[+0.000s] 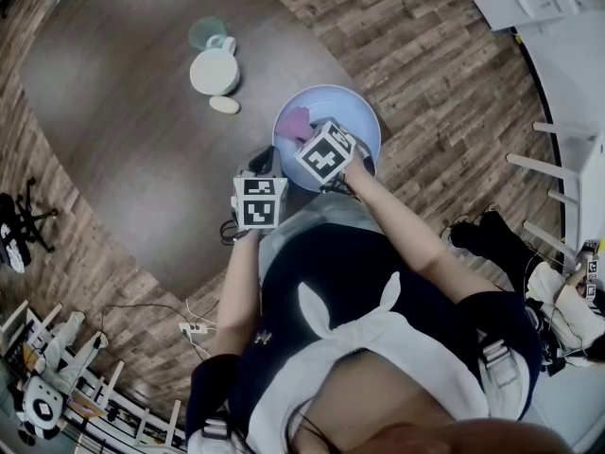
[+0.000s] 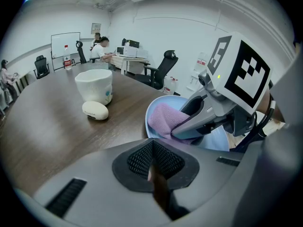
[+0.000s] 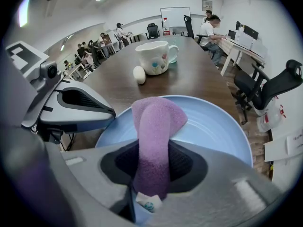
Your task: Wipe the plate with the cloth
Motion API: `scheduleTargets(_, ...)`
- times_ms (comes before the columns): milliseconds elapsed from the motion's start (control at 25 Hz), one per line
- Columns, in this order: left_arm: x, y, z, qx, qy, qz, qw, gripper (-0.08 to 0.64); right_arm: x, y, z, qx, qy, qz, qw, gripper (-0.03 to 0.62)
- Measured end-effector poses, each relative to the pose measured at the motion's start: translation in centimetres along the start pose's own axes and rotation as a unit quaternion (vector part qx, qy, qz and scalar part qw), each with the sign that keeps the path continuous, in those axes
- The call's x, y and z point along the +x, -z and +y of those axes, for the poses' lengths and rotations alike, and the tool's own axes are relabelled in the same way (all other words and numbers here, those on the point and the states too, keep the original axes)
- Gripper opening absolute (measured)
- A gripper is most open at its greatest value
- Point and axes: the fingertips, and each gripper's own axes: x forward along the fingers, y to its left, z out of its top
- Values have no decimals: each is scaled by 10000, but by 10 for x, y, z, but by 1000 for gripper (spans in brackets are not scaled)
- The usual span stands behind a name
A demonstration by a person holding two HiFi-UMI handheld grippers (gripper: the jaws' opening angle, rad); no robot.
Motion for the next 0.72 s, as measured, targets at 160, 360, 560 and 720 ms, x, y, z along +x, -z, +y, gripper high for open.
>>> scheduleTargets(160,0,-1,1,15,6,-1,10000,5,-1,-1,-7,90,38,-33,9999,141)
scheduleTargets(360,-2,-1,-1,24,21,9,10000,5,-4,-1,-13,170,105,-76,9998,143)
scheduleTargets(560,-1,-1,0,19,19,-1,10000,5,-5,-1,-23,270,182,-103,9994,143)
scheduleTargets(720,-2,1,-1,10,20,14,10000,5,-7,2,-29,355,224,-117,9990,143)
